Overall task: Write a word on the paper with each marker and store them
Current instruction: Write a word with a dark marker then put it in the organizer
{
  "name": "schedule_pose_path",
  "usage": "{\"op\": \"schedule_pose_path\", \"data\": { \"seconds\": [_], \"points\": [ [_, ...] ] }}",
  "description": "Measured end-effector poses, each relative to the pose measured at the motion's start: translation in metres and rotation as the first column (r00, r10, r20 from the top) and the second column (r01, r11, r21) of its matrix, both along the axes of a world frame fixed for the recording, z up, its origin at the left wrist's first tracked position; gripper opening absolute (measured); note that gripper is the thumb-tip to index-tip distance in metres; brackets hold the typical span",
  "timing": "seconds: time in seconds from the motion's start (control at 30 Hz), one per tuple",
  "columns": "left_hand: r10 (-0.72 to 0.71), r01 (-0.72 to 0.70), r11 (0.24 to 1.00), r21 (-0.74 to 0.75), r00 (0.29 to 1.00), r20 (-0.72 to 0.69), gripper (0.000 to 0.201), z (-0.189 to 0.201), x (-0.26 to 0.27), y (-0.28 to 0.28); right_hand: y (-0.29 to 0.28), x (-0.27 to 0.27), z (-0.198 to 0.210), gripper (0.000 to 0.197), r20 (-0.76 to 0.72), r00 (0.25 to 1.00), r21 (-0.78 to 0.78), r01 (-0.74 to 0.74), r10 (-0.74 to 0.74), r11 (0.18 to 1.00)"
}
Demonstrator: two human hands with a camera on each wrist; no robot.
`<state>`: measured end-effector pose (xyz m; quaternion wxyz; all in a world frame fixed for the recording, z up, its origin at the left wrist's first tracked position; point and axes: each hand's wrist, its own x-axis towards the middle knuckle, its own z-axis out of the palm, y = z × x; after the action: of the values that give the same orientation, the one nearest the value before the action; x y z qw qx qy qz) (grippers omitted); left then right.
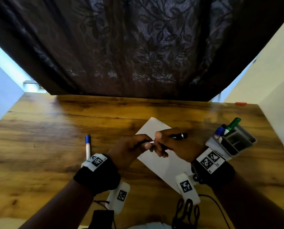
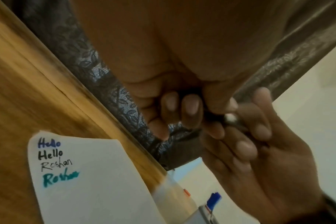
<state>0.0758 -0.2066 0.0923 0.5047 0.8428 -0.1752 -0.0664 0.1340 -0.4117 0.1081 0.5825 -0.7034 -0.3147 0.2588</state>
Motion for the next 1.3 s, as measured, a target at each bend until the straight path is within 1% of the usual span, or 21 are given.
{"op": "schedule_pose_path", "data": {
  "seconds": [0.03,0.07,0.1,0.13,0.17,0.2,0.23,0.3,0.37,0.43,0.53,0.6,0.7,0.77,0.87,0.93,1.07,1.2,1.3],
  "points": [
    [0.01,-0.01,1.0,-0.006,0.999,-0.051,0.04,0.002,0.001,0.005,-0.009,0.005,0.0,0.054,-0.019,1.0,0.065,0.012,-0.011,0.998],
    [0.061,-0.063,0.998,-0.007,0.989,-0.132,0.038,0.0,0.001,0.016,-0.021,0.012,0.001,0.05,-0.074,0.995,0.157,0.077,-0.066,0.985],
    [0.141,-0.139,0.99,0.028,0.966,-0.217,0.034,-0.003,0.001,0.029,-0.034,0.019,0.004,0.047,-0.137,0.981,0.249,0.169,-0.138,0.954],
    [0.226,-0.212,0.974,0.08,0.935,-0.272,0.033,-0.006,0.001,0.044,-0.047,0.027,0.007,0.048,-0.182,0.962,0.301,0.25,-0.202,0.92],
    [0.31,-0.276,0.948,0.159,0.916,-0.254,0.035,-0.009,0.003,0.058,-0.059,0.035,0.01,0.05,-0.188,0.95,0.308,0.298,-0.25,0.904],
    [0.369,-0.324,0.92,0.221,0.907,-0.205,0.04,-0.013,0.004,0.065,-0.067,0.039,0.01,0.051,-0.168,0.946,0.284,0.314,-0.276,0.906],
    [0.399,-0.356,0.902,0.243,0.903,-0.158,0.041,-0.017,0.007,0.067,-0.071,0.042,0.008,0.052,-0.139,0.944,0.253,0.327,-0.3,0.911],
    [0.455,-0.417,0.875,0.244,0.881,-0.127,0.031,-0.024,0.013,0.053,-0.066,0.04,-0.001,0.048,-0.132,0.932,0.229,0.361,-0.338,0.904],
    [0.505,-0.453,0.849,0.273,0.847,-0.167,0.023,-0.036,0.019,0.033,-0.054,0.035,-0.016,0.037,-0.125,0.93,0.206,0.366,-0.346,0.908],
    [0.531,-0.436,0.818,0.376,0.824,-0.199,0.024,-0.051,0.025,0.02,-0.04,0.029,-0.036,0.019,-0.124,0.94,0.119,0.332,-0.318,0.936],
    [0.584,-0.41,0.745,0.526,0.782,-0.217,0.028,-0.075,0.031,0.017,-0.015,0.019,-0.064,0.007,-0.103,0.96,-0.046,0.257,-0.261,0.965],
    [0.595,-0.378,0.724,0.577,0.765,-0.245,0.041,-0.091,0.033,0.02,0.0,0.013,-0.082,0.008,-0.104,0.958,-0.093,0.26,-0.269,0.961],
    [0.58,-0.319,0.707,0.631,0.772,-0.259,0.054,-0.109,0.034,0.024,0.017,0.01,-0.111,0.016,-0.104,0.956,-0.106,0.263,-0.274,0.959],
    [0.58,-0.314,0.71,0.63,0.768,-0.272,0.054,-0.111,0.035,0.025,0.023,0.01,-0.127,0.017,-0.084,0.955,-0.115,0.275,-0.285,0.955],
    [0.576,-0.312,0.731,0.607,0.758,-0.305,0.05,-0.109,0.038,0.029,0.025,0.011,-0.143,0.015,0.07,0.956,-0.181,0.294,-0.286,0.939],
    [0.567,-0.302,0.746,0.594,0.756,-0.327,0.05,-0.109,0.039,0.032,0.024,0.009,-0.15,0.015,0.143,0.948,-0.21,0.309,-0.283,0.928],
    [0.56,-0.312,0.761,0.569,0.76,-0.331,0.048,-0.11,0.04,0.034,0.023,0.007,-0.16,0.014,0.191,0.944,-0.161,0.301,-0.269,0.94],
    [0.568,-0.323,0.76,0.564,0.751,-0.337,0.047,-0.109,0.04,0.033,0.024,0.006,-0.165,0.015,0.203,0.942,-0.127,0.298,-0.269,0.946],
    [0.572,-0.325,0.753,0.572,0.753,-0.326,0.045,-0.108,0.04,0.032,0.026,0.005,-0.167,0.017,0.239,0.932,-0.119,0.308,-0.274,0.944]
  ]
}}
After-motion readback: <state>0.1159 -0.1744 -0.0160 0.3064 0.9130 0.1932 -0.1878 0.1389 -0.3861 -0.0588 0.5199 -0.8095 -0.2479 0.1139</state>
